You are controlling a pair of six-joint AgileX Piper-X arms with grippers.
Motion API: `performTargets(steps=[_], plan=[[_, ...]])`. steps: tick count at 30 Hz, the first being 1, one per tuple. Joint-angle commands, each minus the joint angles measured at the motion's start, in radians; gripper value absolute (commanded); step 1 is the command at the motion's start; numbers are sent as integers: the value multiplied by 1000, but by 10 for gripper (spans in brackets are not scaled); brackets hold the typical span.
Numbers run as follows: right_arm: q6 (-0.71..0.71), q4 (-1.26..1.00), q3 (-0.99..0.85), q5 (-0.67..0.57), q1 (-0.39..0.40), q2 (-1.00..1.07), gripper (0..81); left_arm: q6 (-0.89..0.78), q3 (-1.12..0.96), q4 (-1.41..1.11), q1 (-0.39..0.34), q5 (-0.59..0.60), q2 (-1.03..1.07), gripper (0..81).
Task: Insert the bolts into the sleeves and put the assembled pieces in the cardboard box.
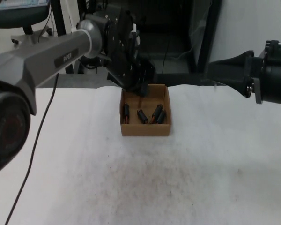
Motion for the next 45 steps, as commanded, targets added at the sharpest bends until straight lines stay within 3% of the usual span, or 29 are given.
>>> performTargets(steps=[1, 12, 15, 18, 21, 24, 29, 32, 34, 35, 37, 39, 40, 45], plan=[[-8, 0, -3, -13, -4, -10, 8, -4, -14, 7, -4, -14, 8, 3], [-8, 37, -3, -15, -4, -41, 8, -4, -19, 37, -4, -18, 42, 3], [-8, 37, -3, -15, -4, -41, 3, -4, -30, 42, -4, -15, 42, 41], [-8, 35, -3, -38, -4, -41, 88, -4, -56, 64, -4, 38, 42, 192], [-8, 35, -3, -37, -4, -41, 230, -4, -101, 104, -4, 40, 42, 357], [-8, 35, -3, -37, -8, -41, 330, 4, -160, 147, -4, 34, 40, 378], [-8, 35, -3, -37, -23, -41, 335, 23, -232, 189, -4, 32, 35, 378], [-8, 35, -3, -37, -24, -44, 335, 23, -271, 252, -4, 12, 31, 325], [-8, 35, -3, -37, -26, -48, 330, 48, -281, 309, -4, -12, 17, 223], [-8, 37, -3, -37, -27, -52, 312, 82, -281, 338, -4, -23, 8, 130], [-8, 37, -3, -37, -34, -64, 214, 153, -281, 393, -4, -52, -14, 0], [-20, 37, -3, -37, -47, -82, 38, 181, -281, 441, -2, -99, -44, 2], [-27, 42, -3, -37, -54, -93, 5, 181, -281, 453, -1, -115, -62, 2], [-87, 153, -3, -77, -122, -157, 8, 194, -270, 488, 0, -131, -184, 2]])
